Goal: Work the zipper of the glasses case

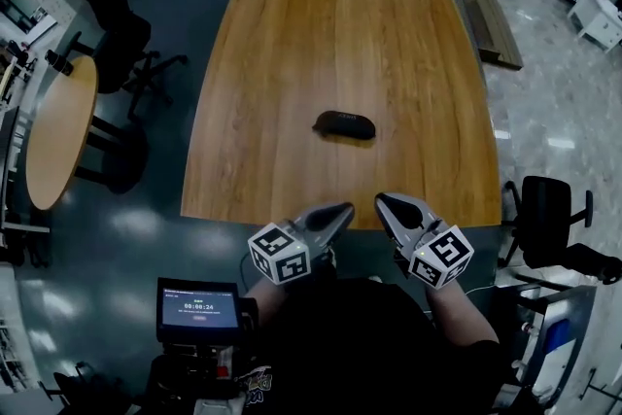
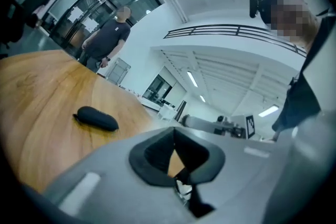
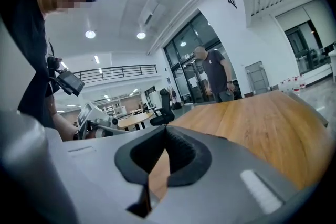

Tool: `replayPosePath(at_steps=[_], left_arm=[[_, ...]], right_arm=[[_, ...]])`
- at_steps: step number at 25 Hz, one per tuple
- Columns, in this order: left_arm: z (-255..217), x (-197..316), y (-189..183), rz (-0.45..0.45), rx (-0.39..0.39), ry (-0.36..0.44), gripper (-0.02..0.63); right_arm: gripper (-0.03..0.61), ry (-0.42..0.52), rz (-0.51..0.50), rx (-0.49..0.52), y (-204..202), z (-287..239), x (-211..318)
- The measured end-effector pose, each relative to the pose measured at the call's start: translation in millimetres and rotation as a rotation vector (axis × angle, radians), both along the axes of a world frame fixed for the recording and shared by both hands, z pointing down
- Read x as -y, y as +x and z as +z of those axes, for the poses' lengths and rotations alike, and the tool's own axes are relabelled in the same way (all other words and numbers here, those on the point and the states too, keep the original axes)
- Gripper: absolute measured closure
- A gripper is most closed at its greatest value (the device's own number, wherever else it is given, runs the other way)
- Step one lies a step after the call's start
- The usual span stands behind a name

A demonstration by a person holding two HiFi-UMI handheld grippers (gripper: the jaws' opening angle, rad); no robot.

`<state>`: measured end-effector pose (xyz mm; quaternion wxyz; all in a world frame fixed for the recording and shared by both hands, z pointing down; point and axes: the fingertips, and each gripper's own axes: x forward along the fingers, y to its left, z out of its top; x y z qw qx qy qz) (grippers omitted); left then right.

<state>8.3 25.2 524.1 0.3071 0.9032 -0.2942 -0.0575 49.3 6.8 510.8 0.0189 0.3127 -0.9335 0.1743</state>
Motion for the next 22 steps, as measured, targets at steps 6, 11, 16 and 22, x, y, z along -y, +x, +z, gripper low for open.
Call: replayPosePath(at_steps=[6,11,16,22], left_arm=[[8.1,-70.1,42.4,-0.077,-0.022,-0.048,0.614],[16.9,-115.0,43.9,-0.142,-0.015,-0.082,0.614],[9.0,-134.3,34.6,-0.170,0.015,-0.071,0.614],[-18.4,-131.3,2.8,-0.163,0.008,-0.030,0.614]], right_arm=[[0.574,-0.025,-0.030,0.033,41.8,-0.9,-72.3],[0.574,-0.043,-0.078,0.056,51.1,1.5,-114.5],[0.575,-0.048,-0.121,0.081,36.6,-5.1,-145.6],[0.574,-0.055,-0.088,0.146,9.2,-22.8,-150.9]])
